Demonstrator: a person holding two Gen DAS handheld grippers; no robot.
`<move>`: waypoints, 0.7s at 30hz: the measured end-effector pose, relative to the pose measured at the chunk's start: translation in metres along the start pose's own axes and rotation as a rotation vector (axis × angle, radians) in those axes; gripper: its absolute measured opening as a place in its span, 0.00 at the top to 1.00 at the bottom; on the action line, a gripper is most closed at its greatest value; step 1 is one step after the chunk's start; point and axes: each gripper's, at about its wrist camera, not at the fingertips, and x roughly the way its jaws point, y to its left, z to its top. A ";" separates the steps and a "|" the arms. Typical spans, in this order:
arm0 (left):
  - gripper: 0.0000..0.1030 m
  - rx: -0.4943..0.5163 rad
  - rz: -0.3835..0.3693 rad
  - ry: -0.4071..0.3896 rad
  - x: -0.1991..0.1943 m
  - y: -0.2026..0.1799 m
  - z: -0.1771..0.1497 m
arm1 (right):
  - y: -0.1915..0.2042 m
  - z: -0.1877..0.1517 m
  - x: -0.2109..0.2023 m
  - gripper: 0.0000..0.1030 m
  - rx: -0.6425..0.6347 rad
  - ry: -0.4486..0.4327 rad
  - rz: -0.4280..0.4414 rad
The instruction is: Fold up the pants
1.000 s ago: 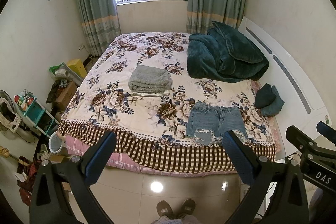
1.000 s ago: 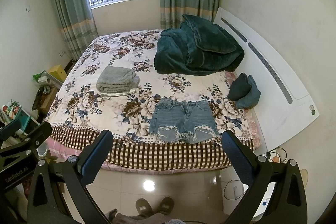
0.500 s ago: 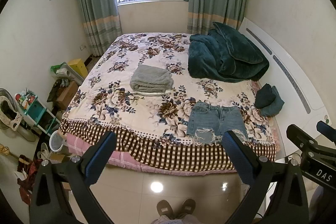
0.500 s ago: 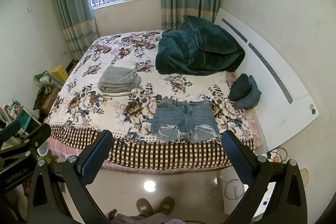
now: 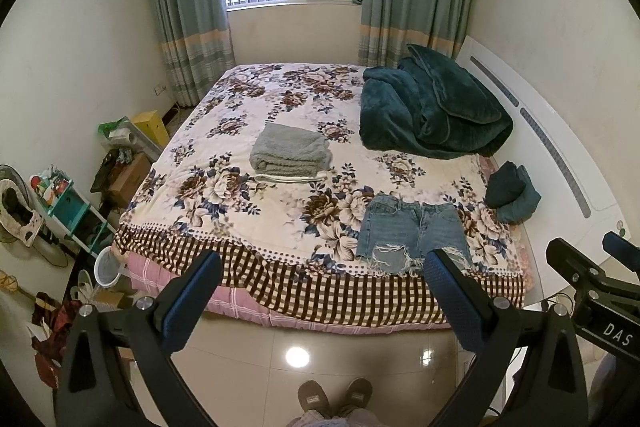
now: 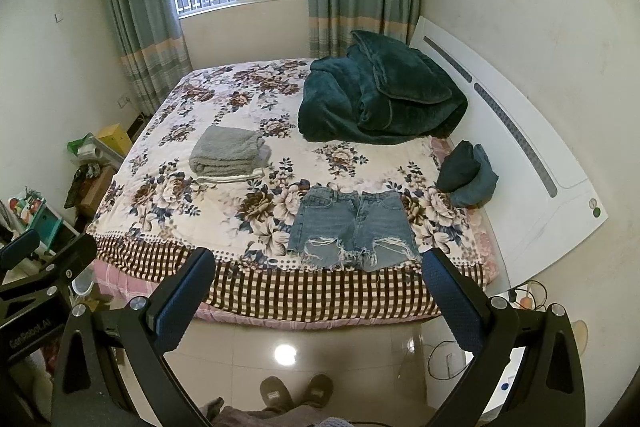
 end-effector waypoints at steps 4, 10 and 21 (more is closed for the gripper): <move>0.00 0.000 0.000 -0.001 0.000 0.000 0.000 | 0.000 -0.001 0.000 0.00 0.000 -0.003 -0.001; 0.00 -0.001 0.001 -0.003 0.000 0.000 0.000 | 0.000 -0.002 0.000 0.00 0.000 -0.002 -0.001; 0.00 -0.005 -0.007 0.010 -0.001 0.002 -0.001 | 0.026 -0.008 -0.045 0.00 0.007 0.025 -0.011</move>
